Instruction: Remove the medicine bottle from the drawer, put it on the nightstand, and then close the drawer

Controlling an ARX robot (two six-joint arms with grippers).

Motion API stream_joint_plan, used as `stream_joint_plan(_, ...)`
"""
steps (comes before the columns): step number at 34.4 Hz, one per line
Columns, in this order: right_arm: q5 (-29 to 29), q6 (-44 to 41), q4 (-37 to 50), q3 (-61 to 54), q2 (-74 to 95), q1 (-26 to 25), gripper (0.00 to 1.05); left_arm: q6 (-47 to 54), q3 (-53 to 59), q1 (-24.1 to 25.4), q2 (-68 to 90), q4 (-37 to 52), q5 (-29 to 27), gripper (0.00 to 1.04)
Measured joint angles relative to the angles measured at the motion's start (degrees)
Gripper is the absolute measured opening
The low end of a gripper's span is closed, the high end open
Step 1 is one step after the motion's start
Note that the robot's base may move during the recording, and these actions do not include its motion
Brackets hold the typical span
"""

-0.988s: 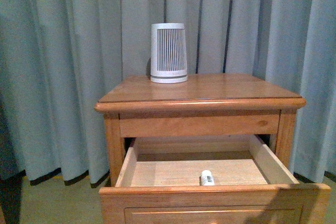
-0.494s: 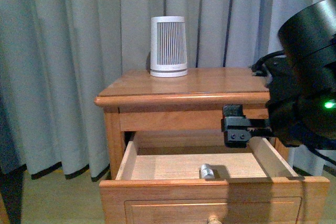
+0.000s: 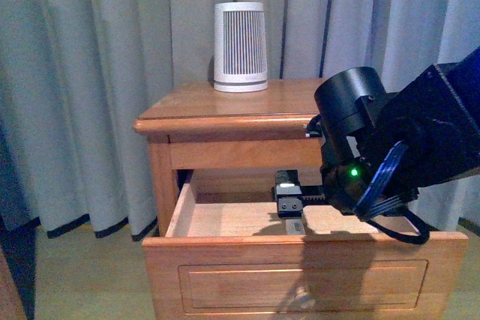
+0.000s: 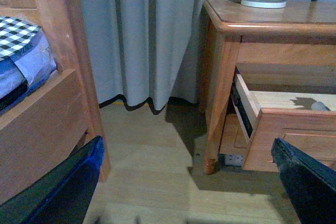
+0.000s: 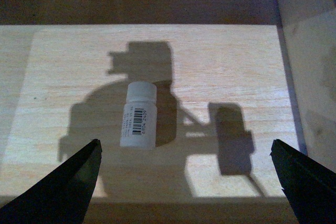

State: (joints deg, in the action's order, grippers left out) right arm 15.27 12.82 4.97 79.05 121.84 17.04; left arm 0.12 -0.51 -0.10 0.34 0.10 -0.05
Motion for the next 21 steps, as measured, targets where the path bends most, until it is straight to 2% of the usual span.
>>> stream_joint_plan(21, 0.9, 1.6, -1.8, 15.0, 15.2, 1.8, 0.98, 0.0, 0.0, 0.0, 0.0, 0.0, 0.0, 0.98)
